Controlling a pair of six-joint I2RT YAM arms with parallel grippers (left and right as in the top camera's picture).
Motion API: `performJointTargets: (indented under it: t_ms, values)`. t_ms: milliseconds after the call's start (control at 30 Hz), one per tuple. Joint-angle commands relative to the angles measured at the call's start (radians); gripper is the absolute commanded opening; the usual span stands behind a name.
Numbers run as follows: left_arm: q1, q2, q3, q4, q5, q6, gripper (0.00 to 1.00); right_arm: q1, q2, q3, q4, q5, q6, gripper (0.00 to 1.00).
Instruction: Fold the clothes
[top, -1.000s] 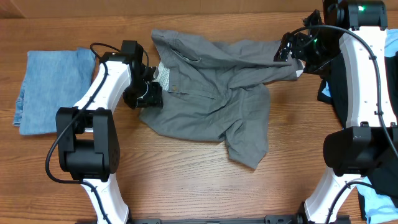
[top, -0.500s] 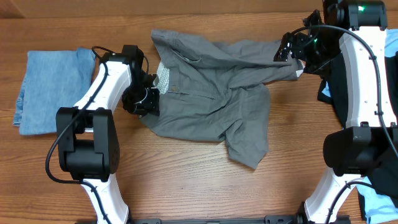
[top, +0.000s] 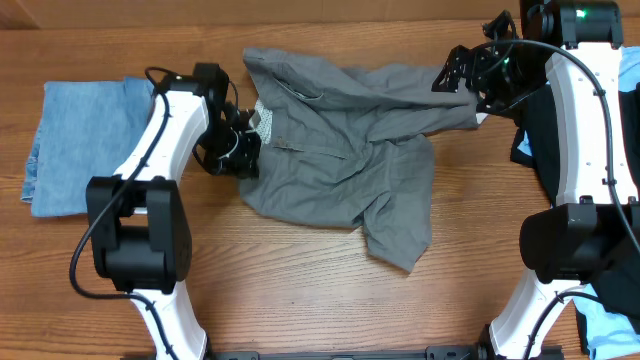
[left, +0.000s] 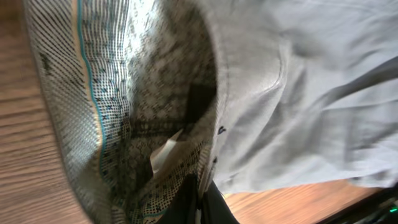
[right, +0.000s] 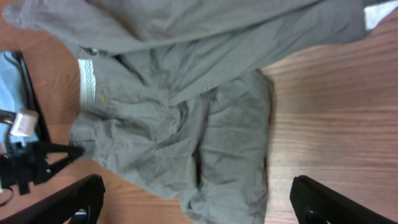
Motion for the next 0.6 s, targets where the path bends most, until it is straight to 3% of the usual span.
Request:
performJointTargets:
  t_ms: [0, 33, 67, 133, 200, 233, 400, 500, 567]
  values:
    - [0.023, -0.142, 0.049, -0.017, -0.126, -0.164, 0.04, -0.003, -0.034, -0.001, -0.094, 0.002, -0.037, 1.0]
    - [0.026, -0.154, 0.049, -0.029, -0.176, -0.193, 0.04, -0.006, -0.034, -0.002, -0.095, 0.048, -0.061, 1.0]
    - [0.029, -0.159, 0.049, -0.047, -0.22, -0.219, 0.04, -0.008, -0.034, -0.01, -0.095, 0.096, -0.059, 0.89]
    - [0.034, -0.156, 0.045, -0.081, -0.29, -0.258, 0.04, -0.008, -0.035, -0.062, -0.096, 0.147, -0.03, 0.77]
    - [0.042, -0.152, 0.026, -0.083, -0.361, -0.299, 0.04, -0.009, -0.035, -0.186, -0.096, 0.179, 0.019, 0.92]
    - [0.048, -0.149, 0.018, -0.072, -0.38, -0.323, 0.04, -0.012, -0.035, -0.249, -0.095, 0.178, 0.027, 0.93]
    - [0.077, -0.148, -0.006, -0.002, -0.36, -0.335, 0.04, -0.05, -0.035, -0.598, 0.048, 0.118, 0.026, 0.7]
    - [0.085, -0.148, -0.006, 0.018, -0.36, -0.335, 0.04, -0.077, -0.035, -0.761, 0.143, 0.002, 0.023, 0.69]
    - [0.085, -0.148, -0.006, 0.024, -0.36, -0.334, 0.04, -0.1, -0.035, -0.861, 0.195, -0.132, -0.052, 0.69]
